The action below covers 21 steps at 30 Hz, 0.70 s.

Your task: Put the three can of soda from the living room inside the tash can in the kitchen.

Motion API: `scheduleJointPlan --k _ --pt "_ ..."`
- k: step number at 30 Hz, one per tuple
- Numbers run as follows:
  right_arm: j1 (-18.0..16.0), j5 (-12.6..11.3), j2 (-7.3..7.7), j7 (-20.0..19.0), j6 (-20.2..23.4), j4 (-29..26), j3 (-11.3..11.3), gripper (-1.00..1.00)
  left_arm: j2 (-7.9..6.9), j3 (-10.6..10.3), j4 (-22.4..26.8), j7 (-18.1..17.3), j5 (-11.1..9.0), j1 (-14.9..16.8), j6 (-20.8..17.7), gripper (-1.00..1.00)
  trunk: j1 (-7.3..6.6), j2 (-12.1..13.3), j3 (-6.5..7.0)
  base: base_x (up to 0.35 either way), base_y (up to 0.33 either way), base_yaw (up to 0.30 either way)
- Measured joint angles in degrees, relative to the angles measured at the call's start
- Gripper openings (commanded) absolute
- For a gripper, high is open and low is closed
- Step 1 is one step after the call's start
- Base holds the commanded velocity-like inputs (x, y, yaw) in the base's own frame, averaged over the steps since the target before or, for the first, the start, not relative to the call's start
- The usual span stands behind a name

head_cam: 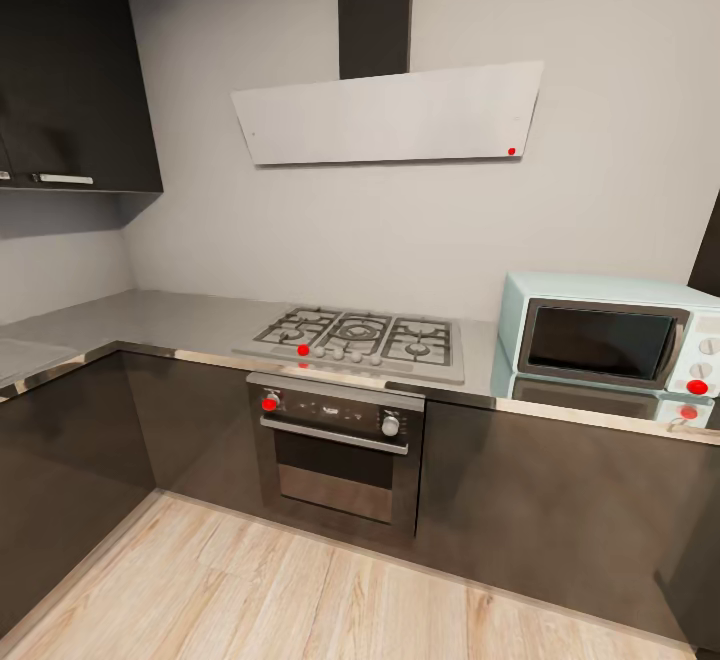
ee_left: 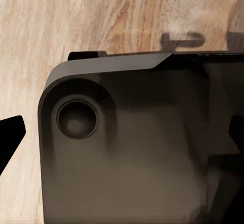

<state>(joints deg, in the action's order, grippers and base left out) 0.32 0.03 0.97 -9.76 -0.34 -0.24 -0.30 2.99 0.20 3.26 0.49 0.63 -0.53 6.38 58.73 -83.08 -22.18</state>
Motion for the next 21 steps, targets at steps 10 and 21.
scheduleJointPlan --k 10,21 --pt "-0.13 -0.3 0.34 -4.6 -4.19 -2.11 -0.46 1.0 0.0 0.05 -0.01 -0.21 0.07 0.0 -0.21 1.0 0.0 0.0 0.0 0.0 0.0 0.0" --pt "-0.11 -0.39 0.23 -5.45 -3.06 -11.17 -3.95 1.0 0.0 0.14 0.02 -0.34 -0.11 0.09 -0.27 1.0 0.0 0.0 0.01 0.0 0.0 0.0"
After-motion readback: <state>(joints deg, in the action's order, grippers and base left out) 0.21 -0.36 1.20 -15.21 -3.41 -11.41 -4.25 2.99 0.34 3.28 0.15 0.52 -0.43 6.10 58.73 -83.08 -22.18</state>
